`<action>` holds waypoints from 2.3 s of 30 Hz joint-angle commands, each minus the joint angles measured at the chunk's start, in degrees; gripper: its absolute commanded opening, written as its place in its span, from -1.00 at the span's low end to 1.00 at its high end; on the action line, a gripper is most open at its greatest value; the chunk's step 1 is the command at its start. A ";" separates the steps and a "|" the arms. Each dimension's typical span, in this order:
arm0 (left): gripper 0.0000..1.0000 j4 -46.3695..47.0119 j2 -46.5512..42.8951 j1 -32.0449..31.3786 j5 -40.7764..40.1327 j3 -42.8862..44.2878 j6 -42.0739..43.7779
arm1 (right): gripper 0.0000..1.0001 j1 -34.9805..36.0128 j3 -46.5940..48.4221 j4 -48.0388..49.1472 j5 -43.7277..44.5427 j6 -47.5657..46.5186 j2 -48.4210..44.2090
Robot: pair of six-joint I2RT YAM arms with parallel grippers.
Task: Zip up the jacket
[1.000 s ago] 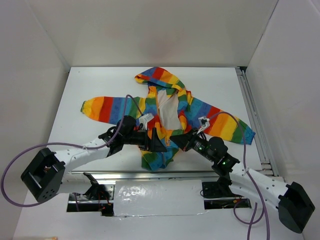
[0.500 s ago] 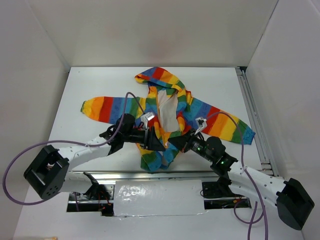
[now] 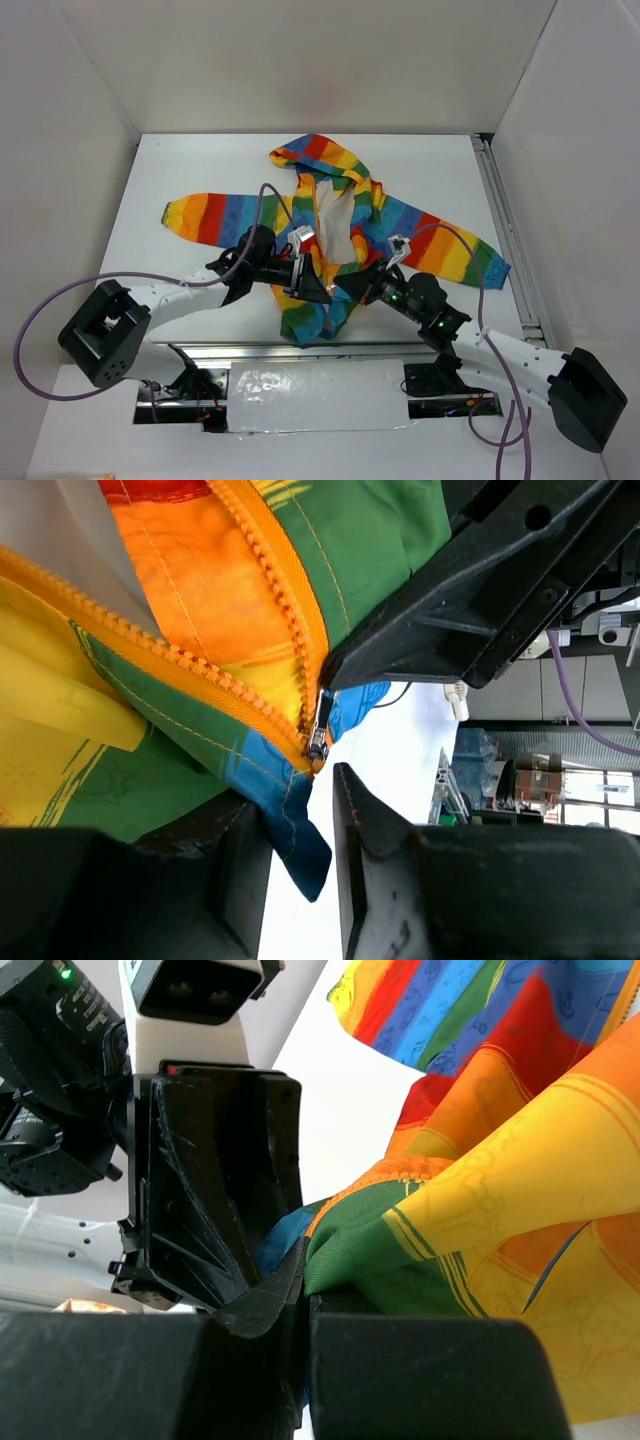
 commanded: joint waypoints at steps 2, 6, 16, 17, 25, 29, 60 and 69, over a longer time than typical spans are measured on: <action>-0.17 3.04 0.56 0.86 2.40 2.69 0.96 | -1.00 1.41 2.05 1.40 -0.26 -1.32 -0.22; -0.36 3.65 0.74 0.95 2.93 2.87 1.23 | -1.00 1.67 2.22 0.78 0.09 -1.67 -0.66; -1.00 7.43 0.21 0.95 5.31 -0.82 3.95 | -1.00 1.67 3.45 -6.06 5.71 -3.42 -3.29; -1.00 5.78 -0.14 0.95 3.65 -1.00 4.04 | -0.97 1.67 4.76 -7.64 7.19 -4.13 -3.47; -1.00 1.28 1.61 0.95 0.91 -0.74 5.10 | 0.57 1.85 14.96 -29.62 6.86 -13.18 -4.44; -1.00 0.75 4.16 0.95 1.70 -0.65 4.04 | 0.61 1.94 15.67 -32.18 4.33 -13.01 -5.23; -1.00 -17.88 6.80 4.82 4.68 9.02 -0.80 | 0.99 27.69 30.87 -53.36 45.79 -32.52 13.31; -1.00 -16.48 6.71 4.90 7.23 8.76 -0.62 | 0.99 28.22 30.61 -47.48 45.53 -35.94 18.14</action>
